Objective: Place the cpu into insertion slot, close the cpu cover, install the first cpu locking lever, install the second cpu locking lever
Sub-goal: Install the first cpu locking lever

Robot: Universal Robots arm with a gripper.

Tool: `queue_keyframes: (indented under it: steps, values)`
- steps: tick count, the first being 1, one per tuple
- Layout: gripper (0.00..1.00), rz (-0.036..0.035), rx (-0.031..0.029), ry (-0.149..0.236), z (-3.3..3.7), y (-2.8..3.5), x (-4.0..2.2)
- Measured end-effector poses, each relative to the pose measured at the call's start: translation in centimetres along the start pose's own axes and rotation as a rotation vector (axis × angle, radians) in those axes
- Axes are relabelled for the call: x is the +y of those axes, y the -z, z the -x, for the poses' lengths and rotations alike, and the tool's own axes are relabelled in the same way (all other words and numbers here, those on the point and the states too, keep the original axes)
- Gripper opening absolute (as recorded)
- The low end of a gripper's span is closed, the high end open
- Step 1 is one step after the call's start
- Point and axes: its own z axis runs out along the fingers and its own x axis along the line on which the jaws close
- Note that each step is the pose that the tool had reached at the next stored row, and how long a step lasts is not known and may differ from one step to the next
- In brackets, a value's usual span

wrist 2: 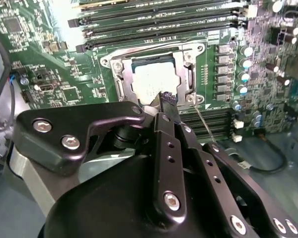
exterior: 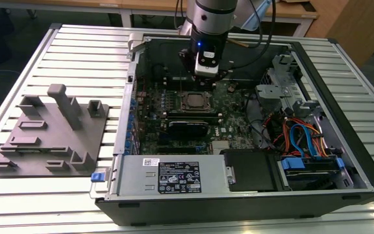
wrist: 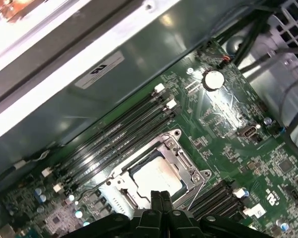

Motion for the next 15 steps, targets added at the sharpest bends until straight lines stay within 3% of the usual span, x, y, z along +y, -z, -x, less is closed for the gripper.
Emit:
queue_keyframes:
  steps: [8,15]
  values:
    - [0.11,-0.0025,0.0002,0.075,0.0,0.0,0.0]
    - [0.11,-0.0026,0.0002,0.078,0.0,0.0,0.0]
